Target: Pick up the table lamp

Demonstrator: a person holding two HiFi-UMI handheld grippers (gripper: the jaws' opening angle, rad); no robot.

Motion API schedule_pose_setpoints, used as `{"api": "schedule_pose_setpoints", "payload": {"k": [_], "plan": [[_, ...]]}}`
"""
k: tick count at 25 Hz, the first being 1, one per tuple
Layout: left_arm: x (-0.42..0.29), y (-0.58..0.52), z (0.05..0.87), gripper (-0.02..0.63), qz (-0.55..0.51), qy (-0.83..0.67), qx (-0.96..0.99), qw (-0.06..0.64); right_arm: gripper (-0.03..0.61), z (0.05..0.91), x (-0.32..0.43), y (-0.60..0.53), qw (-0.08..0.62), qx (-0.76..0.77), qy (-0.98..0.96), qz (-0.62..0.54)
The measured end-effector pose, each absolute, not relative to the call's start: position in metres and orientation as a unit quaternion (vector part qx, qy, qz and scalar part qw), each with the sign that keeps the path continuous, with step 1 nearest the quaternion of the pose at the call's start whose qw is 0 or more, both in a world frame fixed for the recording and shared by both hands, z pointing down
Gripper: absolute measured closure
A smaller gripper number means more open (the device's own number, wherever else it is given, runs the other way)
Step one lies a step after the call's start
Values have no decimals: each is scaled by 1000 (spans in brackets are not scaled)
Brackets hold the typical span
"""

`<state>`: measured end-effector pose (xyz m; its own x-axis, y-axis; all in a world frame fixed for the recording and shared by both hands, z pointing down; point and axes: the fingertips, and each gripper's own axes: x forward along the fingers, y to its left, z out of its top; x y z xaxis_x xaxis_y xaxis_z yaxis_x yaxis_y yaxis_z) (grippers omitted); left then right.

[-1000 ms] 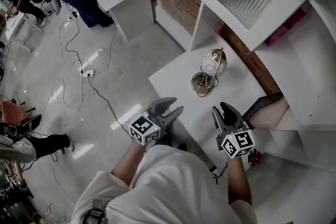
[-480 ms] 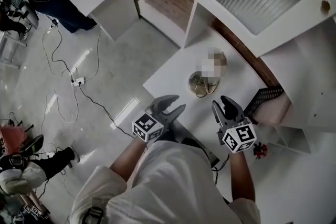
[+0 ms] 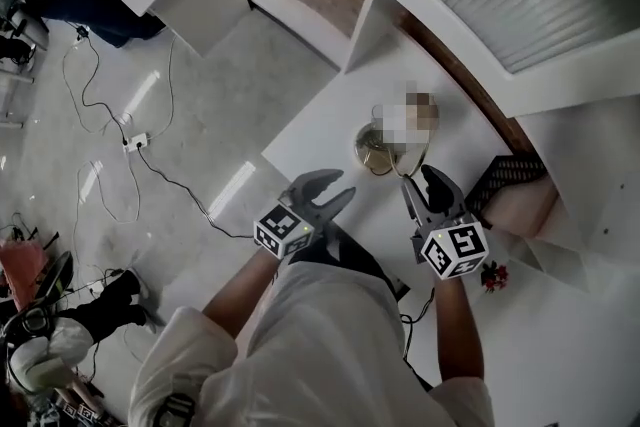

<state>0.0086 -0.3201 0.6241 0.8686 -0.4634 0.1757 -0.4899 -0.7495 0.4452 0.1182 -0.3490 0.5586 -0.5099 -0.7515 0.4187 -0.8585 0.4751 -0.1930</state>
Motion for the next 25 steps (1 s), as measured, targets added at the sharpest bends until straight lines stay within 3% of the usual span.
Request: {"api": "schedule_pose_setpoints", "payload": {"k": [15, 25], "plan": [[58, -342, 746, 425, 41, -286, 891, 349, 392, 578, 108, -380, 111, 365, -895, 231], [65, -364, 825, 409, 29, -291, 850, 439, 442, 569, 62, -413, 71, 240, -932, 261]]}}
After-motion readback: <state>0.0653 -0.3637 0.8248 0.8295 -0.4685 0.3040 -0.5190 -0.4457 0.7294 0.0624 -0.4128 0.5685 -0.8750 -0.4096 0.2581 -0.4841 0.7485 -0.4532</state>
